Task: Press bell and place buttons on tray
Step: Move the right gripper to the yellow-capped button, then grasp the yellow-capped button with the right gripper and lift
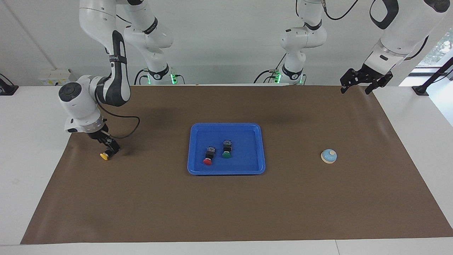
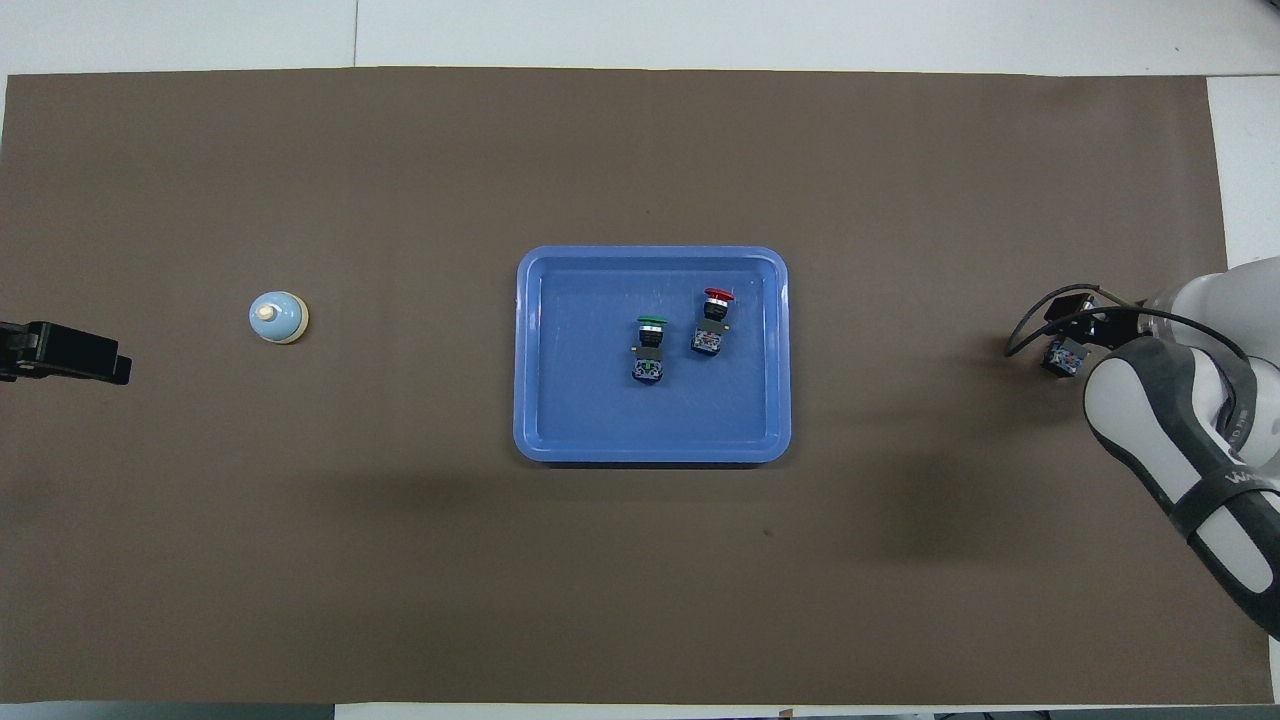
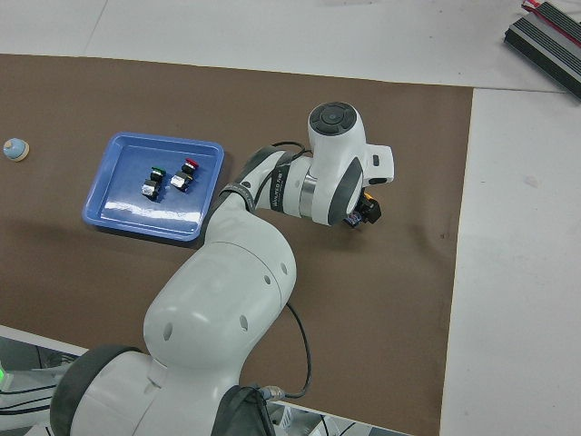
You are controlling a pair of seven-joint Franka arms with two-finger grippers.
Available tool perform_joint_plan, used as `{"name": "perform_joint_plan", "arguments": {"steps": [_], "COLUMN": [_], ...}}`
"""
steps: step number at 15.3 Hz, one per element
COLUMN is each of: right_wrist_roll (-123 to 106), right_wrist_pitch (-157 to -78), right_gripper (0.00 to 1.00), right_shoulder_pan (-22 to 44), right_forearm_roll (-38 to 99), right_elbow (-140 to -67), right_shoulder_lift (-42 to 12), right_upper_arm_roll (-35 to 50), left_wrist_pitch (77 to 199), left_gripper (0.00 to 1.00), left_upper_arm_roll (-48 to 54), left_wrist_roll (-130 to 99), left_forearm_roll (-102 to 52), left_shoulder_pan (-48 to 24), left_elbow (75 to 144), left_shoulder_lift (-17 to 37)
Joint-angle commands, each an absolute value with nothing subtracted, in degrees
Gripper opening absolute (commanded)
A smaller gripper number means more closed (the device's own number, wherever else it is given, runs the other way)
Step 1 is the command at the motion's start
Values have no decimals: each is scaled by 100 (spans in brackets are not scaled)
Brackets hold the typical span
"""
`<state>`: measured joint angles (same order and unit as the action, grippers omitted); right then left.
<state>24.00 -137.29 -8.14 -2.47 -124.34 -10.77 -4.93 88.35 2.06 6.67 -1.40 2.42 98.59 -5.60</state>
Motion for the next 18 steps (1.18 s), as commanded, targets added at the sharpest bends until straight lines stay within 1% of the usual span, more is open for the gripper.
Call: {"name": "perform_joint_plan", "arguments": {"steps": [1,3,4,6,7,8,9,10,11,12,15,16,18], "right_wrist_roll": [2391,2399,2399,2408,2408,2408,2400,2373,2356,2373,2356,2355,2382], "right_wrist_pitch": [-13991,-14071,-14080,-14098,-14098,-14106,-14106,-14115,-14107,-14106,-13993,-13844,-13283], "right_gripper": [100,100,97,80,69,54,35,21,2,0,0,0,0], "right_shoulder_pan": [-923,-975,-984,-984,-984,-984,-984,-984,-976,-967,-897,-853,-564], "right_forearm_roll": [-299,-290,-281,-281,-273,-264,-255,-255,-255,-255,-255,-255,-202], "right_elbow": [-12604,-12604,-12612,-12630,-12630,-12630,-12630,-12621,-12630,-12621,-12481,-12393,-11921], "right_shoulder_lift": [-1081,-1151,-1177,-1195,-1221,-1265,-1266,-1266,-1266,-1266,-1257,-1231,-1222], "right_upper_arm_roll": [-413,-404,-404,-404,-396,-396,-396,-396,-396,-396,-369,-352,-343], "left_wrist_pitch": [8789,8789,8789,8789,8789,8789,8789,8789,8789,8789,8789,8789,8789], "left_gripper": [100,100,100,100,100,100,100,100,100,100,100,100,100], "left_upper_arm_roll": [176,176,176,176,176,176,176,176,176,176,176,176,176], "left_wrist_roll": [703,703,703,703,703,703,703,703,703,703,703,703,703], "left_forearm_roll": [-149,-149,-149,-149,-149,-149,-149,-149,-149,-149,-149,-149,-149], "left_shoulder_pan": [220,220,220,220,220,220,220,220,220,220,220,220,220], "left_elbow": [9809,9809,9809,9809,9809,9809,9809,9809,9809,9809,9809,9809,9809], "left_shoulder_lift": [-571,-571,-571,-571,-571,-571,-571,-571,-571,-571,-571,-571,-571]}}
